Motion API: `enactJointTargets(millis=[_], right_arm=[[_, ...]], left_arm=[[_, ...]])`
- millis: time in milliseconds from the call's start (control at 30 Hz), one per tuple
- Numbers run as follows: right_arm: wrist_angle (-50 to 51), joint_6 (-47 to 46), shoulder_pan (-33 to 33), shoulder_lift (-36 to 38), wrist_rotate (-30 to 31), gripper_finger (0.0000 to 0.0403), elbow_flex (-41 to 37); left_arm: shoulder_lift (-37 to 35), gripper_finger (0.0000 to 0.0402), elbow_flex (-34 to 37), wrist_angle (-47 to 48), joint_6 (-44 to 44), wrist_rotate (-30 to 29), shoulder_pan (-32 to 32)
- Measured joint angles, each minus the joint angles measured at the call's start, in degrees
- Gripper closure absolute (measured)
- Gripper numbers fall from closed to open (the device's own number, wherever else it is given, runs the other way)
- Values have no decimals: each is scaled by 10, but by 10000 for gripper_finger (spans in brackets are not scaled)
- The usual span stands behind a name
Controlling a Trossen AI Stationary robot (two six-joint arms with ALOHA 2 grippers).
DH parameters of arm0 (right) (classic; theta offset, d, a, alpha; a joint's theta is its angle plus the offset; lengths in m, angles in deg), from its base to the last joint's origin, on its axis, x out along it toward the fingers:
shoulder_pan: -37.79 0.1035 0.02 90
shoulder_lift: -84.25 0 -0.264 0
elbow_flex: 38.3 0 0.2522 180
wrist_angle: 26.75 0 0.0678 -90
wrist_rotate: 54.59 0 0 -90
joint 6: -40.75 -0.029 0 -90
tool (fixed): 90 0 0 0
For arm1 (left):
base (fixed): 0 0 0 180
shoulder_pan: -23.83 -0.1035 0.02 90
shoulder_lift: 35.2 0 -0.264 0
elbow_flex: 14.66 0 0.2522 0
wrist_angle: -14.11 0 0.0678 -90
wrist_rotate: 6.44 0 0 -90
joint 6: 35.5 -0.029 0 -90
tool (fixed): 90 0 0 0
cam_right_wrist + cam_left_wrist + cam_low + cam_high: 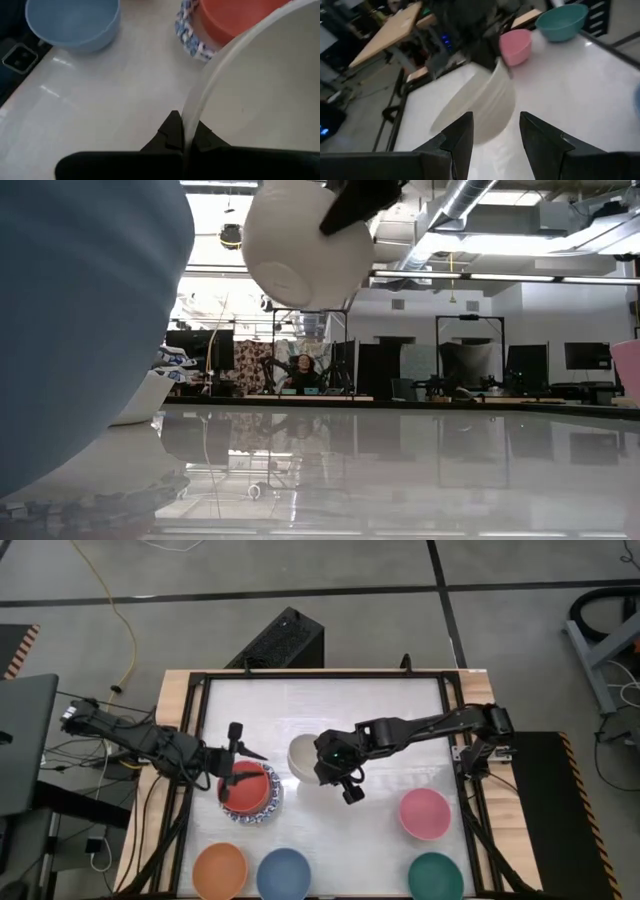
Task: Nest bowls inside each other
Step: Stack the white bowl into the orange bowl
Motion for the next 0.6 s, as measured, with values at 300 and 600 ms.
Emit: enactJointTargets(millis=[300, 600], right_arm=[[-26, 11, 2, -8, -31, 396, 0], [-32, 39, 34, -8, -32, 396, 0]], left_arm=[[87, 250, -119, 125, -25, 30, 0], [143, 250, -179, 169, -33, 107, -29]])
